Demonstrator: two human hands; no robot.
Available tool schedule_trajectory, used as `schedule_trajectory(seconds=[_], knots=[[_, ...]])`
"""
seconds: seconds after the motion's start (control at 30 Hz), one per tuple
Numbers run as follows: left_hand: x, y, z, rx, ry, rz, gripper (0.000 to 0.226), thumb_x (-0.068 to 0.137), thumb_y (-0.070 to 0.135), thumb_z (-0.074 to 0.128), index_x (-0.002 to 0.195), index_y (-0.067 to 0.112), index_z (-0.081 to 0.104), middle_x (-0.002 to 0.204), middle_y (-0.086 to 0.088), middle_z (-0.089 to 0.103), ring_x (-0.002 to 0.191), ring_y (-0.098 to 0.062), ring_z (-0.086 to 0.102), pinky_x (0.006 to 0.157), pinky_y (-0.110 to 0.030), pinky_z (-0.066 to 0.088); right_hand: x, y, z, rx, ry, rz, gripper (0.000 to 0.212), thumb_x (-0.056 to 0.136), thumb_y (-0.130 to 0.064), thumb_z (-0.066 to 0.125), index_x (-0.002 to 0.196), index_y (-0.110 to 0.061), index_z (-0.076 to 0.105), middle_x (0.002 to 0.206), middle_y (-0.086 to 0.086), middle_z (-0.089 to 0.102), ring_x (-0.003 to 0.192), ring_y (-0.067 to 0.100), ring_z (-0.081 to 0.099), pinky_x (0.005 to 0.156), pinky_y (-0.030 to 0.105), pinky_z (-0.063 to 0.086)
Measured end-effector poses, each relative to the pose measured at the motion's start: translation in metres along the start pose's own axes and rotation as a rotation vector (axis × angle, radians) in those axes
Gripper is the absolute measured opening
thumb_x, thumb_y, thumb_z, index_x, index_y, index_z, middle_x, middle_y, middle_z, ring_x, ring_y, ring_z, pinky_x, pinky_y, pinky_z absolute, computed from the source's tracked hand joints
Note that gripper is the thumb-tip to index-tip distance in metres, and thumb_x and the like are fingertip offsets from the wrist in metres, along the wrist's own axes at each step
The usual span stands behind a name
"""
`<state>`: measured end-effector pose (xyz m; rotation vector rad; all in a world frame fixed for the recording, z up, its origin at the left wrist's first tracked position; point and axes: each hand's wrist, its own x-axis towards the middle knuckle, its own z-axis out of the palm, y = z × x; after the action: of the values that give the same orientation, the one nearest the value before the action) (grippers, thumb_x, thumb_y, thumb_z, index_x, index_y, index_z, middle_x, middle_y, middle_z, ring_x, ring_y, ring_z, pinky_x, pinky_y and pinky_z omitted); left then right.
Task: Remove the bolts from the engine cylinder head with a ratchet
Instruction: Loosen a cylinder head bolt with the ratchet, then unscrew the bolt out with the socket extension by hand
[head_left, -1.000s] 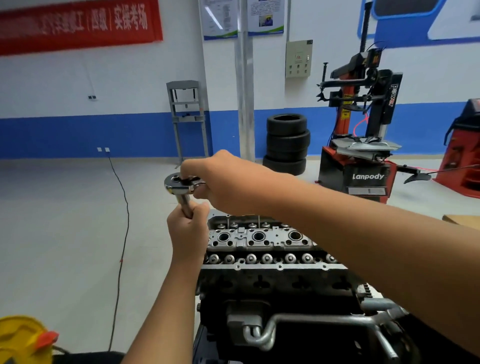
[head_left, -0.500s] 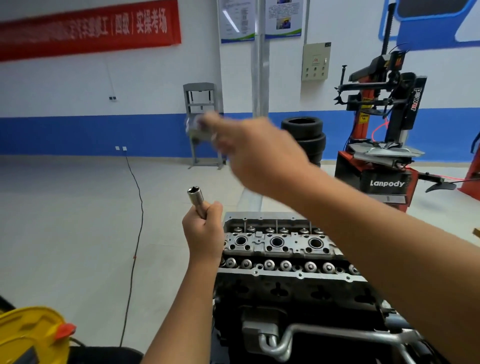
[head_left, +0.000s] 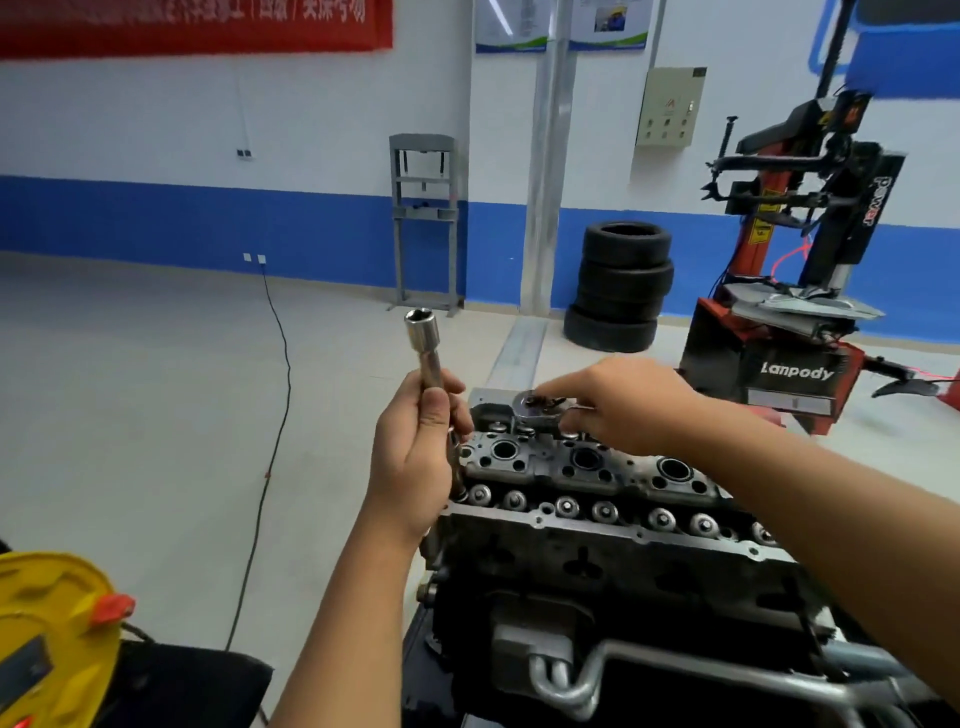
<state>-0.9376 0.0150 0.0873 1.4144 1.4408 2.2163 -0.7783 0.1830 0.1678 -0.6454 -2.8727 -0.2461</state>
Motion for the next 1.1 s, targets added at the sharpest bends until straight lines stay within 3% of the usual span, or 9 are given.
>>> schedule_trajectory(seconds=[0.07, 0.13, 0.27, 0.37, 0.5, 0.6, 0.8, 0.9, 1.1], knots=[[-0.004, -0.006, -0.007, 0.069, -0.015, 0.013, 0.023, 0.107, 0.029, 0.040, 0.108, 0.026, 0.063, 0.087, 0.004, 0.069, 0.088, -0.015, 0.069, 0.083, -0.027, 0.056, 0.005, 0.012, 0.007, 0.029, 0.060, -0.011, 0.021, 0.096, -0.045, 0.068, 0.115, -0.041, 0.075, 0.107, -0.017, 0.071, 0.102, 0.014, 0.062, 0.070, 0.024, 0.041], [-0.007, -0.011, -0.011, 0.097, -0.027, 0.017, 0.024, 0.108, 0.020, 0.040, 0.115, 0.026, 0.063, 0.095, 0.003, 0.073, 0.094, -0.018, 0.072, 0.089, -0.028, 0.058, 0.008, 0.019, 0.010, 0.090, 0.085, -0.003, 0.015, 0.095, -0.044, 0.071, 0.100, -0.034, 0.080, 0.112, -0.018, 0.069, 0.108, 0.014, 0.060, 0.086, 0.036, 0.050], [-0.001, -0.016, -0.013, 0.042, 0.025, 0.004, 0.028, 0.108, 0.004, 0.045, 0.111, 0.023, 0.066, 0.095, -0.001, 0.075, 0.086, -0.022, 0.074, 0.085, -0.032, 0.062, 0.020, 0.013, 0.014, 0.190, 0.160, 0.012, 0.010, 0.094, -0.036, 0.074, 0.091, -0.029, 0.079, 0.087, -0.021, 0.067, 0.089, 0.009, 0.066, 0.085, 0.039, 0.055], [0.007, -0.017, -0.008, 0.079, 0.076, 0.026, 0.021, 0.103, 0.009, 0.061, 0.106, 0.027, 0.070, 0.092, 0.003, 0.078, 0.082, -0.020, 0.077, 0.081, -0.035, 0.064, 0.040, -0.017, 0.006, 0.648, 0.392, 0.022, 0.019, 0.097, -0.035, 0.072, 0.086, -0.020, 0.077, 0.074, -0.008, 0.074, 0.074, 0.006, 0.069, 0.074, 0.032, 0.058], [0.010, -0.020, -0.004, 0.080, 0.178, 0.051, 0.019, 0.088, 0.016, 0.082, 0.100, 0.029, 0.076, 0.092, 0.003, 0.080, 0.085, -0.023, 0.078, 0.082, -0.048, 0.065, 0.065, -0.078, 0.004, 1.436, 0.323, -0.166, 0.032, 0.104, -0.030, 0.061, 0.095, -0.001, 0.074, 0.085, 0.015, 0.073, 0.080, 0.031, 0.070, 0.080, 0.048, 0.060], [0.008, -0.024, -0.003, 0.012, 0.259, 0.071, 0.014, 0.080, 0.025, 0.086, 0.091, 0.030, 0.079, 0.086, 0.001, 0.080, 0.080, -0.020, 0.077, 0.077, -0.048, 0.065, 0.072, -0.100, 0.013, 1.789, 0.266, -0.205, 0.028, 0.099, -0.029, 0.065, 0.087, -0.004, 0.068, 0.080, 0.016, 0.068, 0.073, 0.032, 0.067, 0.075, 0.047, 0.058], [0.000, -0.029, -0.005, -0.055, 0.143, 0.000, 0.021, 0.090, 0.045, 0.069, 0.103, 0.034, 0.081, 0.096, -0.004, 0.080, 0.084, -0.028, 0.077, 0.078, -0.046, 0.064, 0.075, -0.102, 0.030, 1.796, 0.162, -0.305, 0.016, 0.091, -0.024, 0.074, 0.076, -0.020, 0.069, 0.079, 0.009, 0.071, 0.073, 0.021, 0.069, 0.061, 0.031, 0.055], [-0.007, -0.031, -0.009, -0.121, 0.076, -0.090, 0.028, 0.102, 0.031, 0.053, 0.106, 0.028, 0.080, 0.101, -0.012, 0.077, 0.085, -0.029, 0.075, 0.078, -0.038, 0.064, 0.070, -0.100, 0.034, 1.728, 0.082, -0.337, 0.015, 0.097, -0.027, 0.067, 0.091, -0.014, 0.066, 0.083, 0.007, 0.072, 0.077, 0.019, 0.070, 0.056, 0.025, 0.052], [-0.019, -0.027, -0.008, -0.030, 0.169, -0.058, 0.038, 0.091, 0.009, 0.056, 0.110, 0.031, 0.079, 0.104, -0.002, 0.080, 0.091, -0.022, 0.077, 0.085, -0.036, 0.063, 0.063, -0.108, 0.035, 1.674, 0.041, -0.371, 0.034, 0.107, -0.036, 0.047, 0.101, -0.008, 0.066, 0.081, 0.011, 0.071, 0.085, 0.034, 0.070, 0.075, 0.043, 0.060]])
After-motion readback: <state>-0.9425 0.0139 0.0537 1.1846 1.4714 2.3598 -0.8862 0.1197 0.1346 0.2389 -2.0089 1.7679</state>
